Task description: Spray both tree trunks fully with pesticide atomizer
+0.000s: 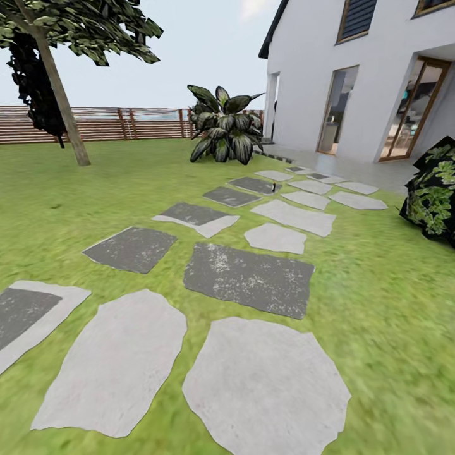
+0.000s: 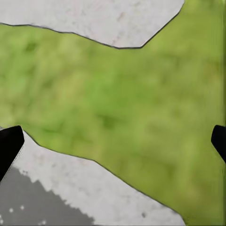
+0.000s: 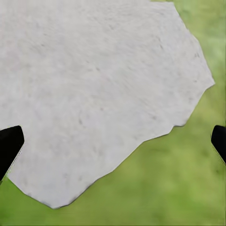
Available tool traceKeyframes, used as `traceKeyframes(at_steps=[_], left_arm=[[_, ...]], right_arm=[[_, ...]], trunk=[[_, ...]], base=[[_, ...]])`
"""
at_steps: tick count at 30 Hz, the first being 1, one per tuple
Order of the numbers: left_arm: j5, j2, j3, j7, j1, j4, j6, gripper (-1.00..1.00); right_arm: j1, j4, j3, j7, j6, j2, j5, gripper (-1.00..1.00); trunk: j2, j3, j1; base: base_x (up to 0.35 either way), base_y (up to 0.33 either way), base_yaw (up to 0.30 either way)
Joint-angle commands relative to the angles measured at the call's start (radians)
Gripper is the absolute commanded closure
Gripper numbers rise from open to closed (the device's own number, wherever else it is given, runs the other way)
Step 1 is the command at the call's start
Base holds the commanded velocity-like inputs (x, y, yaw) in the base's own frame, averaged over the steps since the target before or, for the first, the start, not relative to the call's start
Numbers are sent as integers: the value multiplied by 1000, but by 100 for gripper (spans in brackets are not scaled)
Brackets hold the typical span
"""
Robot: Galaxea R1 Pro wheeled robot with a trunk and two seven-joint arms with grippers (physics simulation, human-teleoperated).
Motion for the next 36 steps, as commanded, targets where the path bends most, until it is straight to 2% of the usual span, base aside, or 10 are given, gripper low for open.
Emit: traceKeyframes(at_steps=[1, 36], left_arm=[[10, 0, -2, -1, 0, 1, -4, -100], [8, 0, -2, -1, 0, 1, -4, -100]], right_arm=[[0, 1, 0, 1, -3, 0, 0, -100], [0, 1, -1, 1, -3, 0, 0, -100]], trunk=[[0, -1, 0], [0, -1, 0]], base=[[340, 0, -5], [340, 0, -2]])
